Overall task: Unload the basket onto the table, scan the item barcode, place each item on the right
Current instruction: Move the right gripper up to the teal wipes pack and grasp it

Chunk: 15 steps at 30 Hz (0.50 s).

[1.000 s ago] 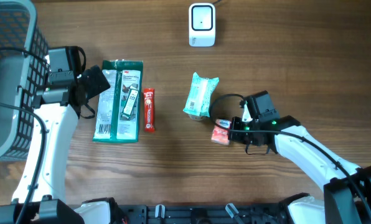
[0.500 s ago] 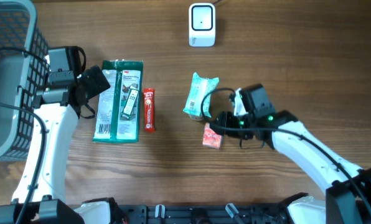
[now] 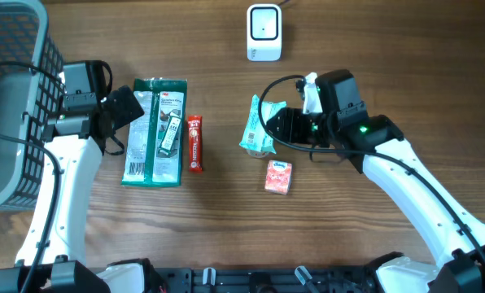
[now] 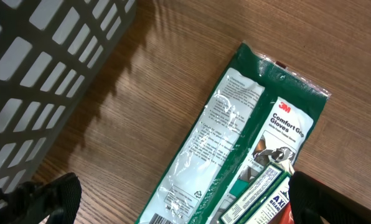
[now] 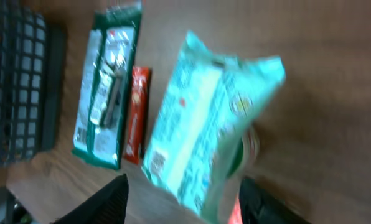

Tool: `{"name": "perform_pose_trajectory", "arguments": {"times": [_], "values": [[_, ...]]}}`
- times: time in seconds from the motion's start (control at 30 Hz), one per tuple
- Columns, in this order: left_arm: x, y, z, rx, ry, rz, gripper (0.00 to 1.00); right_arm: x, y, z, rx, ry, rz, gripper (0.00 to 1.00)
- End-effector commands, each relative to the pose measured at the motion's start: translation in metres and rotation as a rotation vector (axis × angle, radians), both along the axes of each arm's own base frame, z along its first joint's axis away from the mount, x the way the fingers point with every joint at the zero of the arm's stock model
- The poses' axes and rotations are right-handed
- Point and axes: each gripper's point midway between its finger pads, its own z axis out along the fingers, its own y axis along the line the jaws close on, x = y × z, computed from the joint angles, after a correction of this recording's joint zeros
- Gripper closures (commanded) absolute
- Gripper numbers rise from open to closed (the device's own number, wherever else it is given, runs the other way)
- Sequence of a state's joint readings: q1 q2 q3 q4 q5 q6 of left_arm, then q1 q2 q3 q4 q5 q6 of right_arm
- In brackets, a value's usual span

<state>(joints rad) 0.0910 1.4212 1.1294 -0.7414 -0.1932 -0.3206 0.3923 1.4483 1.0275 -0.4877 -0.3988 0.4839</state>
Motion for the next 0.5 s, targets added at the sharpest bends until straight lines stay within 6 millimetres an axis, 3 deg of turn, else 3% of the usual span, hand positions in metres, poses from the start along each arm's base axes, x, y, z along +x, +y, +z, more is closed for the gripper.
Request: {"name": "perform_pose_trajectory", "arguments": {"times": [0.0,0.27,0.47], "values": [[0.000,0.001,0.003,-0.005,-0.011,0.011,0.00,0.016,0.002,-0.015,-0.028,-0.012,-0.009,0.46],[0.000,0.001,0.003,-0.005,-0.011,0.011,0.00,0.020,0.003,-0.055,-0.067,0.070,-0.010,0.49],[0.000,0.001,0.003,-0.005,-0.011,0.011,0.00,0.022,0.007,-0.054,-0.051,0.064,-0.001,0.84]]}}
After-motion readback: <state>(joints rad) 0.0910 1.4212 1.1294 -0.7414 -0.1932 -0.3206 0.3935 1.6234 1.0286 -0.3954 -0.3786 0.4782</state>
